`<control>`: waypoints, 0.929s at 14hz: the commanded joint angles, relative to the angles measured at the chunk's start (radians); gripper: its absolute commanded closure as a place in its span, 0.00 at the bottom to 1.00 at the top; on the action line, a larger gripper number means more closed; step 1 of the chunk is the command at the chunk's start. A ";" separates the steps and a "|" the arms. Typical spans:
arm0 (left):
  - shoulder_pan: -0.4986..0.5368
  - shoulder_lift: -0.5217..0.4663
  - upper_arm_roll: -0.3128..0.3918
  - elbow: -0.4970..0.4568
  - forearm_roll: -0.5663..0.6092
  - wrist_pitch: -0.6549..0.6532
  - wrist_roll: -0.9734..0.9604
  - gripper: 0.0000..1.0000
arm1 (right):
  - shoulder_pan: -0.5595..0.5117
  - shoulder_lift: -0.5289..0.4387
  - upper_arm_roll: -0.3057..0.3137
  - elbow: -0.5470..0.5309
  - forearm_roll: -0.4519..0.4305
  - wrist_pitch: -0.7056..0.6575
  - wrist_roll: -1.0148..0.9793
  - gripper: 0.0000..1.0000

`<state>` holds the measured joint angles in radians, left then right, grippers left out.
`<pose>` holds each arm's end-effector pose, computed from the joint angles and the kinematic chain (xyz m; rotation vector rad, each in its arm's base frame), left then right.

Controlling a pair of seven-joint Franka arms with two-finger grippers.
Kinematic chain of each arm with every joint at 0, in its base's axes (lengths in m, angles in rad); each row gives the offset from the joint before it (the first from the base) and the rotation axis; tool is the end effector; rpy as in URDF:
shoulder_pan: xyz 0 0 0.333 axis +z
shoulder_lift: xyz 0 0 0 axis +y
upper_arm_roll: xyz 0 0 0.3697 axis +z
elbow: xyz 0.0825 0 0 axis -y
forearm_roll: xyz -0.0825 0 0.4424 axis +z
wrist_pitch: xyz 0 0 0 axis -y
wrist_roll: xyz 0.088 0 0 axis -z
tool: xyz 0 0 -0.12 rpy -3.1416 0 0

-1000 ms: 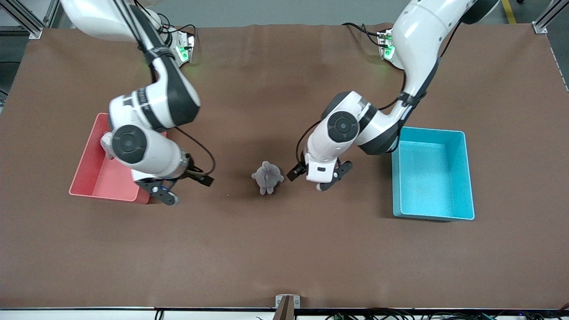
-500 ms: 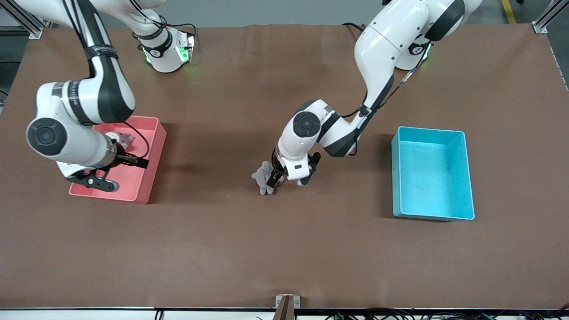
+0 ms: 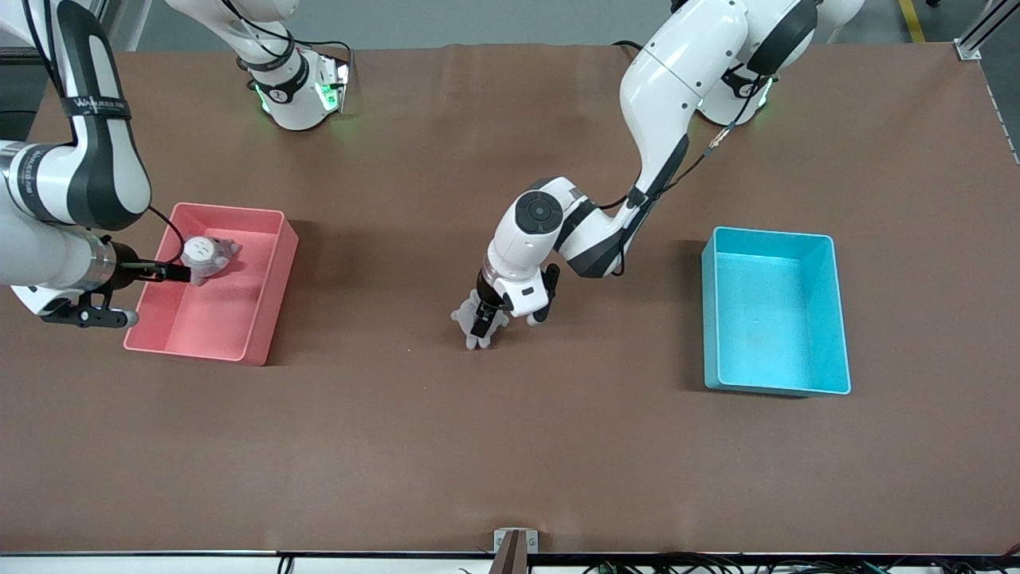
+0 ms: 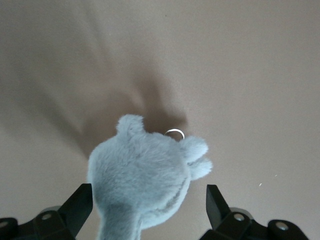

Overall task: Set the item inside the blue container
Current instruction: 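Carry the plush to the blue box while the right gripper returns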

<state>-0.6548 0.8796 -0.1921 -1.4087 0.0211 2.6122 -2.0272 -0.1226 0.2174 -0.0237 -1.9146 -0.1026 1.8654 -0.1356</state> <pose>0.5897 -0.6095 0.1999 2.2553 1.6401 -0.1057 0.6243 -0.1007 0.3721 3.0514 0.0491 -0.4265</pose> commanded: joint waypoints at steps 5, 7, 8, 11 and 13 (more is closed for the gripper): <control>-0.006 0.038 0.013 0.025 0.016 0.040 0.057 0.76 | -0.002 0.069 0.021 -0.073 -0.069 0.012 -0.292 0.00; -0.006 0.032 0.014 0.025 0.026 0.031 0.142 0.99 | 0.009 0.088 0.021 -0.096 -0.100 0.040 -0.294 0.00; 0.007 0.016 0.014 0.025 0.051 0.008 0.174 1.00 | 0.015 0.105 0.021 -0.096 -0.133 0.043 -0.292 0.00; 0.099 -0.066 0.000 0.024 0.161 -0.206 0.417 1.00 | 0.034 0.157 0.021 -0.095 -0.184 0.054 -0.292 0.00; 0.176 -0.152 -0.003 0.017 0.158 -0.277 0.649 1.00 | 0.038 0.160 0.021 -0.096 -0.227 0.067 -0.292 0.00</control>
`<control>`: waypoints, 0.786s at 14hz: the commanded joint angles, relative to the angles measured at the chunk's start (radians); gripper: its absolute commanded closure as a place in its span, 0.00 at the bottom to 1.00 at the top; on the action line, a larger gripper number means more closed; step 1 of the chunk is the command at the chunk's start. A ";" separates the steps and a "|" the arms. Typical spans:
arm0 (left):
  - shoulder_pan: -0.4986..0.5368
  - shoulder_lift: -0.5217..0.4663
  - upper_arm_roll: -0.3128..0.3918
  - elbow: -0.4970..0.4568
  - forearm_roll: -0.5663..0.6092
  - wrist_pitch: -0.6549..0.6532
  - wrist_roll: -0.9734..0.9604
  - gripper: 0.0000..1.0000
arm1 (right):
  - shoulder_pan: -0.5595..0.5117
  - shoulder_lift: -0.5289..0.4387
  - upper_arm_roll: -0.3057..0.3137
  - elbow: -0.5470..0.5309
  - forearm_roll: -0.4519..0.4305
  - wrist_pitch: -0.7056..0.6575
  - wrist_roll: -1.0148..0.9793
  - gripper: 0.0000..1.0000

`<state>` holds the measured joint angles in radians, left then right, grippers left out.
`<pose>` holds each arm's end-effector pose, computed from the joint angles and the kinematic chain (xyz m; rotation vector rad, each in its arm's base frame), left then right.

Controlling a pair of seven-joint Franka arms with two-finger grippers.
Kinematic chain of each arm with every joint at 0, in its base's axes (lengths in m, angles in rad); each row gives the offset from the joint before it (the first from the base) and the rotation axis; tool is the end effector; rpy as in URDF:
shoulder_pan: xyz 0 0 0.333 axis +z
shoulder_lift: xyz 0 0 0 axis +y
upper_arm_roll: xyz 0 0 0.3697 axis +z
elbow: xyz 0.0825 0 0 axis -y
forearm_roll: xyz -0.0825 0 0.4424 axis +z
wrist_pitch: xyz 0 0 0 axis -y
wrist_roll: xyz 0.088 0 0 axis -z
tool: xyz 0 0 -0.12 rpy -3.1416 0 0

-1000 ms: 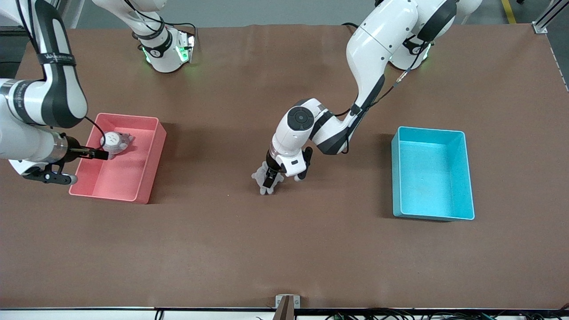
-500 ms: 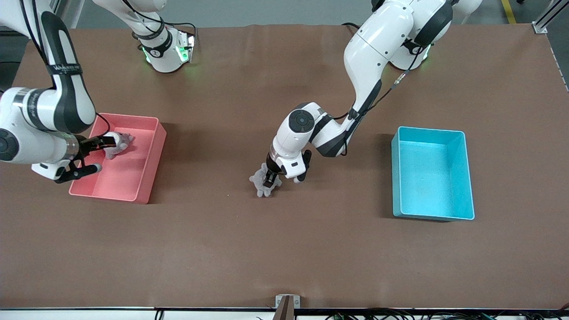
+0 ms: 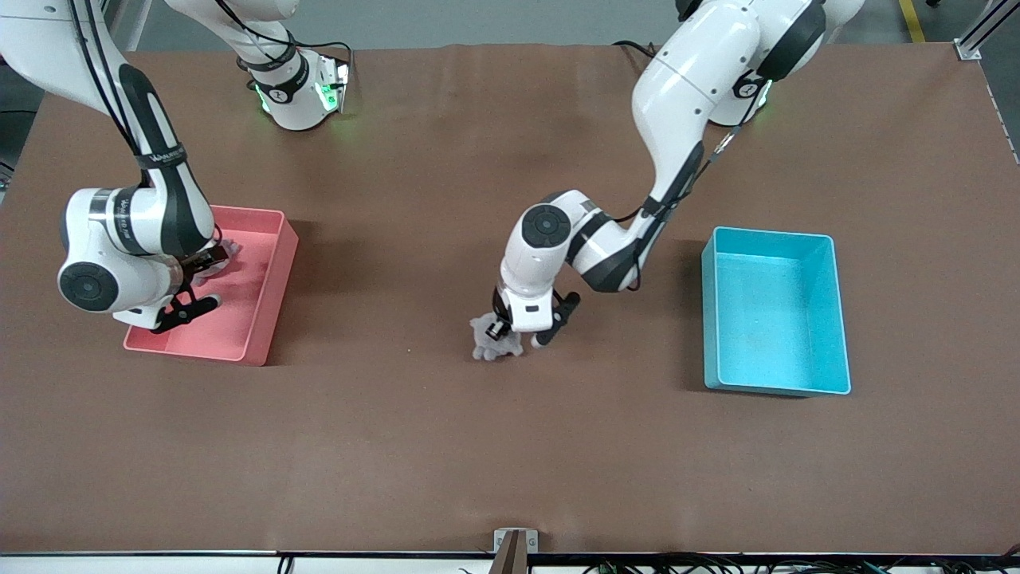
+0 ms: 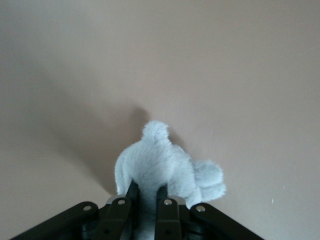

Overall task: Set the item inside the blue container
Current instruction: 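Carry the plush to the blue box while the right gripper returns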

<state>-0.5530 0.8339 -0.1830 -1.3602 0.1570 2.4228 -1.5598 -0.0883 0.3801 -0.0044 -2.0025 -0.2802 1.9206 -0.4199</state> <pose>0.6563 -0.5409 0.2400 2.6862 1.1255 0.1324 0.6010 -0.0788 0.2371 2.8471 0.7055 -0.7559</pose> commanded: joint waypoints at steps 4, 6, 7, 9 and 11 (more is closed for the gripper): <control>0.302 -0.249 -0.087 -0.033 -0.019 -0.290 0.635 1.00 | 0.085 0.000 0.003 -0.015 -0.160 -0.057 0.022 0.00; 0.419 -0.292 -0.110 -0.036 -0.030 -0.384 0.864 1.00 | 0.081 0.003 0.003 -0.019 -0.160 -0.058 0.033 0.00; 0.462 -0.303 -0.112 -0.039 -0.031 -0.430 0.962 1.00 | 0.068 0.008 0.004 -0.018 -0.160 -0.052 0.026 0.00; 0.534 -0.321 -0.112 -0.043 -0.033 -0.468 1.105 1.00 | 0.027 0.014 0.009 0.001 -0.140 -0.055 0.016 0.00; 0.565 -0.319 -0.110 -0.045 -0.031 -0.479 1.191 1.00 | 0.044 0.014 0.007 0.010 -0.136 -0.060 -0.008 0.00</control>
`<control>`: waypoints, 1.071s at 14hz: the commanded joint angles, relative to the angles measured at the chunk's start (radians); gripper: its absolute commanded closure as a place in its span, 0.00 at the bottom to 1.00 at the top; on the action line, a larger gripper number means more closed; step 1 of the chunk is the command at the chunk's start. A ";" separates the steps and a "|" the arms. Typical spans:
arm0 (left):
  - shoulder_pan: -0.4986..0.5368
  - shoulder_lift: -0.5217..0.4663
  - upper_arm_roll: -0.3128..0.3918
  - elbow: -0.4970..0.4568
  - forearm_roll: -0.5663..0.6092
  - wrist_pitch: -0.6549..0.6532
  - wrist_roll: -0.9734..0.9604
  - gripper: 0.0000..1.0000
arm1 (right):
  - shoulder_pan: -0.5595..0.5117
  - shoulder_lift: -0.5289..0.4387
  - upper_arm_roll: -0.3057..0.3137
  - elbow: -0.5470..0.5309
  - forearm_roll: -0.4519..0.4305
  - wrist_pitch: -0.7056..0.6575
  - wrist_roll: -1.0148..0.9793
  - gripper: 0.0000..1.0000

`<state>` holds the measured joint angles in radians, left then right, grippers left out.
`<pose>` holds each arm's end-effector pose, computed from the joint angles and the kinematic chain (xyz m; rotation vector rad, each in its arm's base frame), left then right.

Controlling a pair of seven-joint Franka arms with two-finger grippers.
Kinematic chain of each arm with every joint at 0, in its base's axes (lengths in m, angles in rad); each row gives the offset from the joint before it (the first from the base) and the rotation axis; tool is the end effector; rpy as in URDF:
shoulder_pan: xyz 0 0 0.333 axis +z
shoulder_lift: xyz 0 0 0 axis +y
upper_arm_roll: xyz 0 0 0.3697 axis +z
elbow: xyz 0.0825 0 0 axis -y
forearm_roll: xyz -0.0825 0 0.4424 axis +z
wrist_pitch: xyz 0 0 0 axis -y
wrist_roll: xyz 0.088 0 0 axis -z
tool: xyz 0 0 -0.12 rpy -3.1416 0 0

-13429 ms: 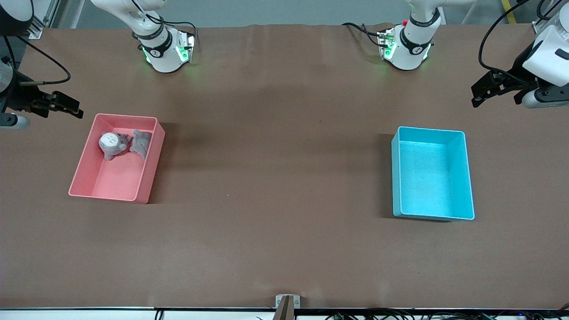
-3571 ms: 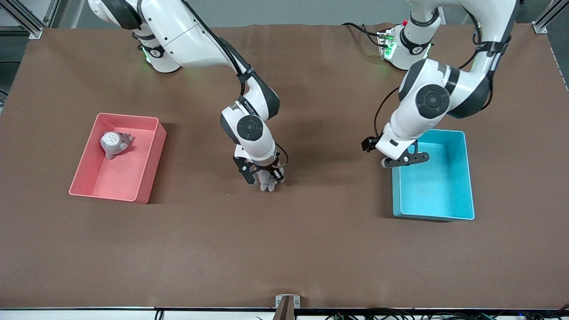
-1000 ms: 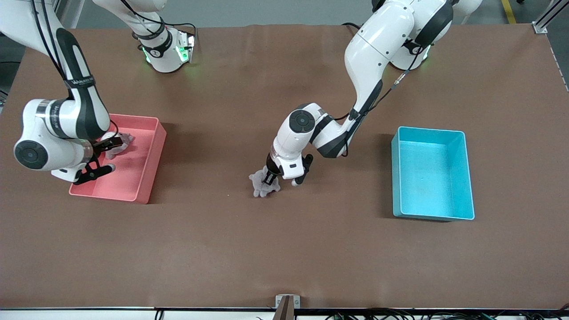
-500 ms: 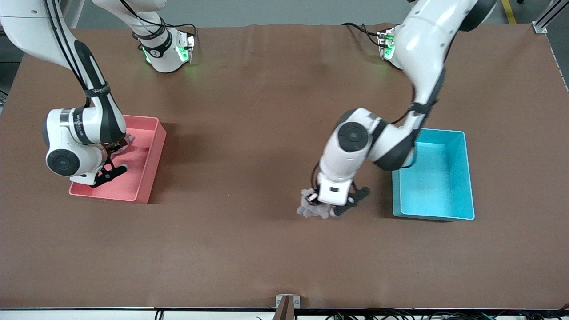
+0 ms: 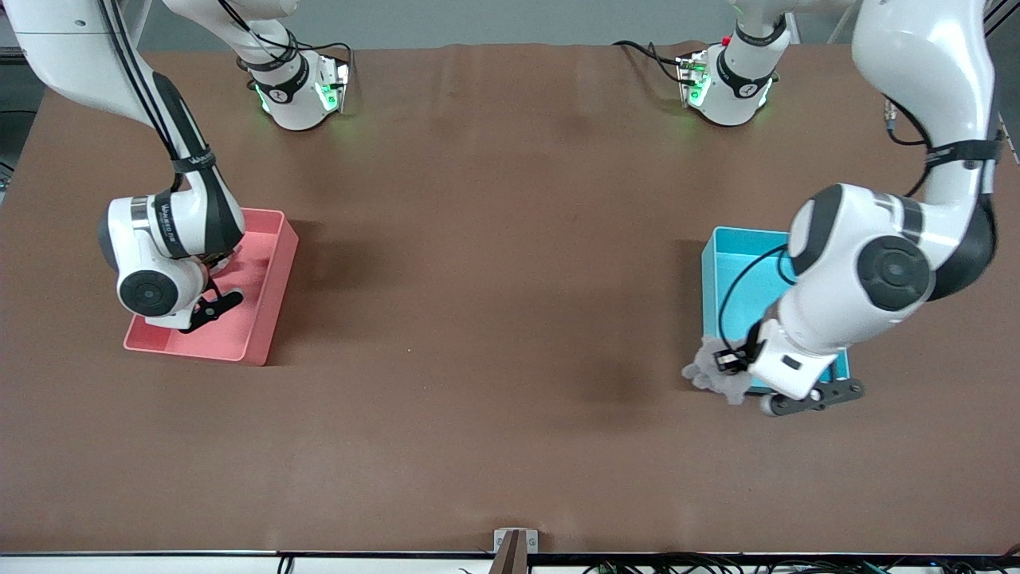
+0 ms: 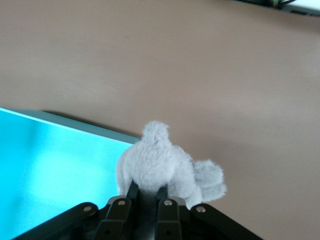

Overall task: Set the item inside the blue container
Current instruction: 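Carry the plush to the blue box while the right gripper returns, then lower the plush into the blue box and open the left gripper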

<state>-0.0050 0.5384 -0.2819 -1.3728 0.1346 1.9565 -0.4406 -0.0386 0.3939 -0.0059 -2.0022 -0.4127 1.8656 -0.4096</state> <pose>0.7785 -0.1717 0.4344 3.0936 0.2322 0.0874 0.5973 -0.0624 0.2308 2.6674 0.8170 -0.8494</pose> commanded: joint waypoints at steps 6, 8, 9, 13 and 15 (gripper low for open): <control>0.144 -0.028 -0.007 -0.139 0.023 -0.068 0.253 0.96 | 0.069 0.091 0.009 0.006 0.012 0.007 -0.008 0.00; 0.155 -0.047 -0.003 -0.201 0.058 -0.070 0.250 0.84 | 0.065 0.114 0.009 0.008 0.012 0.009 -0.009 0.00; 0.161 -0.054 -0.003 -0.228 0.081 -0.068 0.234 0.78 | 0.056 0.121 0.007 0.008 0.012 0.009 -0.012 0.00; 0.180 -0.058 -0.011 -0.259 0.088 -0.070 0.204 0.00 | 0.025 0.131 0.007 0.003 0.011 0.003 -0.026 0.00; 0.171 -0.078 -0.014 -0.259 0.079 -0.080 0.159 0.00 | 0.014 0.129 0.007 0.006 0.014 -0.005 -0.056 0.00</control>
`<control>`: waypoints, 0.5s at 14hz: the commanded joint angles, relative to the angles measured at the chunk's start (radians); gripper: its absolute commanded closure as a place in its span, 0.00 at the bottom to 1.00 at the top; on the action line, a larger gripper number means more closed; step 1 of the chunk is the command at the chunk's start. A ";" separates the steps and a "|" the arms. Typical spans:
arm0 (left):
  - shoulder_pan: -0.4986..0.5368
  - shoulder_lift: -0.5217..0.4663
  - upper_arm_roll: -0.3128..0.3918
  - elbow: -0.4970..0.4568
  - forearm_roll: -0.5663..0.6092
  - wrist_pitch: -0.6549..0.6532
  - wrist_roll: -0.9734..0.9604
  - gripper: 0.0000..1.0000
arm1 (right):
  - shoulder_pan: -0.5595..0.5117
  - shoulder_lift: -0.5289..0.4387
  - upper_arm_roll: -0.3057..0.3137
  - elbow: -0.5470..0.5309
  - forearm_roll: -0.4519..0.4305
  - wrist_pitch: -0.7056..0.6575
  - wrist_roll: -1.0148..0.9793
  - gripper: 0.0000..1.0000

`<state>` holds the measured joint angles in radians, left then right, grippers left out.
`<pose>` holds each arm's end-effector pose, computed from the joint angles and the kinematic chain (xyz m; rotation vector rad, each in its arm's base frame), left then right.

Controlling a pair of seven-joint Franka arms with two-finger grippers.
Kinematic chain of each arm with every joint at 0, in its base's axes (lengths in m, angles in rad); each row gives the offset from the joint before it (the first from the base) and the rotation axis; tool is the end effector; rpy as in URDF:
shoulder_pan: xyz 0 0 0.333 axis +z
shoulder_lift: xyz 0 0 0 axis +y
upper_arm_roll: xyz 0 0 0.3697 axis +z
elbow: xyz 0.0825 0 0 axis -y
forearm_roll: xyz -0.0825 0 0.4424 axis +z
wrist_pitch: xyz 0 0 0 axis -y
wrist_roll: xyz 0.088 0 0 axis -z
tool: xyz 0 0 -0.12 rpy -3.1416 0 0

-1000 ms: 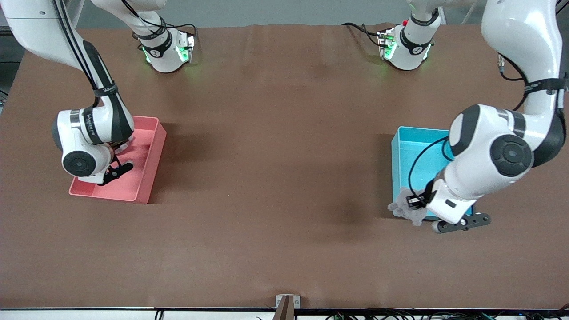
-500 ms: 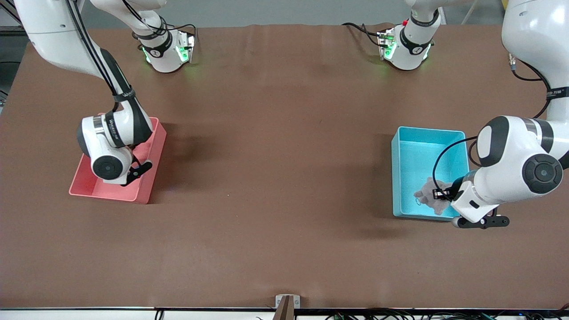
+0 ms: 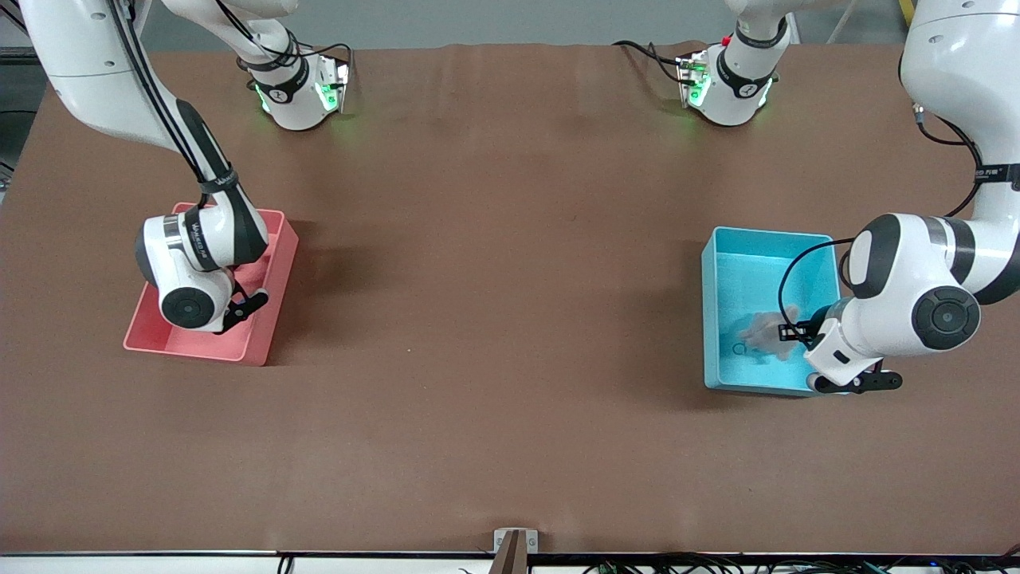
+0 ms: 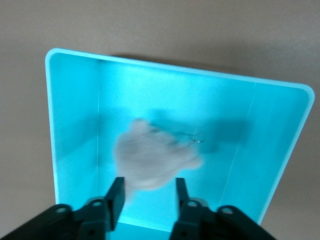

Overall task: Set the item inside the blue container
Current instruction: 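Lower the plush into the blue box and open the left gripper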

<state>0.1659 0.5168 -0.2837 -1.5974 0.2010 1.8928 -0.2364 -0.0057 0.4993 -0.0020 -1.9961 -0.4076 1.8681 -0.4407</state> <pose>0.7351 -0.0436 0.3310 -3.0511 -0.0871 0.2865 0.5881 -0.0398 0.1702 2.6232 0.9293 -0.9831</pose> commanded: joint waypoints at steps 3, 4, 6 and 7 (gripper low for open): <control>0.001 -0.081 -0.075 -0.023 0.008 -0.055 -0.139 0.00 | -0.033 0.015 0.000 0.006 0.033 -0.035 -0.087 0.00; -0.003 -0.087 -0.089 -0.023 0.008 -0.055 -0.161 0.00 | -0.039 0.015 -0.003 0.008 0.033 -0.035 -0.111 0.00; 0.001 -0.092 -0.147 -0.021 0.006 -0.055 -0.236 0.00 | -0.063 0.016 -0.003 0.008 0.033 -0.033 -0.134 0.00; -0.002 -0.092 -0.169 -0.007 0.003 -0.055 -0.277 0.00 | -0.066 0.016 -0.004 0.008 0.033 -0.033 -0.142 0.00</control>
<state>0.1594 0.4463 -0.4157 -1.5982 0.2010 1.8461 -0.4510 -0.0495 0.5090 -0.0099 -1.9963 -0.3948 1.8433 -0.5444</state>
